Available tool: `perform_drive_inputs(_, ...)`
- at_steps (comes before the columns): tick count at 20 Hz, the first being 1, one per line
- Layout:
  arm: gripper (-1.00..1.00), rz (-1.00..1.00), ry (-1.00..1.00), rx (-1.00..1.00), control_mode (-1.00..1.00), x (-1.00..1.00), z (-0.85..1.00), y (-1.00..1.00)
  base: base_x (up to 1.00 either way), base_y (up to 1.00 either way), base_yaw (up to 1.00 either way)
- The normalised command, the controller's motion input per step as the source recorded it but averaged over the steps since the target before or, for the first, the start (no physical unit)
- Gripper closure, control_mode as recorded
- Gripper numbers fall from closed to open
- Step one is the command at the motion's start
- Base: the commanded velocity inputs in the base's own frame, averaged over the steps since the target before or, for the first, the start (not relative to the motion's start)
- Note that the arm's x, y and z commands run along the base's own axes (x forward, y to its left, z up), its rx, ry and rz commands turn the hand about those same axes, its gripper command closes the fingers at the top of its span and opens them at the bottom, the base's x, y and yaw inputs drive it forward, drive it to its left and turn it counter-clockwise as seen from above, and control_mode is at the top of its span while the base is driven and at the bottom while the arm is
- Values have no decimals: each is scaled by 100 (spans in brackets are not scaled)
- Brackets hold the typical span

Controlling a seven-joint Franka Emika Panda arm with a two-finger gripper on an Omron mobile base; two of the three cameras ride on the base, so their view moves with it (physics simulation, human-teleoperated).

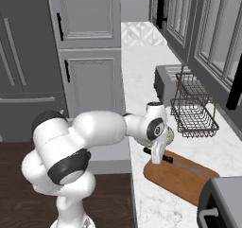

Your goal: Pick up the knife from the drawer and place it on the cutting board. Then place the meat from the plate to the cutting board.

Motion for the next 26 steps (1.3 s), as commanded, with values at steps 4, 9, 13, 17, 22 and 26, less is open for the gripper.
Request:
perform_drive_inputs(4,100,0,-1,0,-100,1,-65,-19,0,0,0)
perform_drive_inputs(9,100,0,-7,0,-100,26,-51,0,0,0,0)
perform_drive_inputs(13,-100,0,-16,-1,-100,4,-26,0,0,0,0)
perform_drive_inputs(17,-100,0,-12,2,-100,-12,25,0,0,0,0)
perform_drive_inputs(22,-100,1,-21,1,-100,-12,93,16,0,0,0)
perform_drive_inputs(26,-100,8,-20,0,-100,3,68,59,0,0,0)
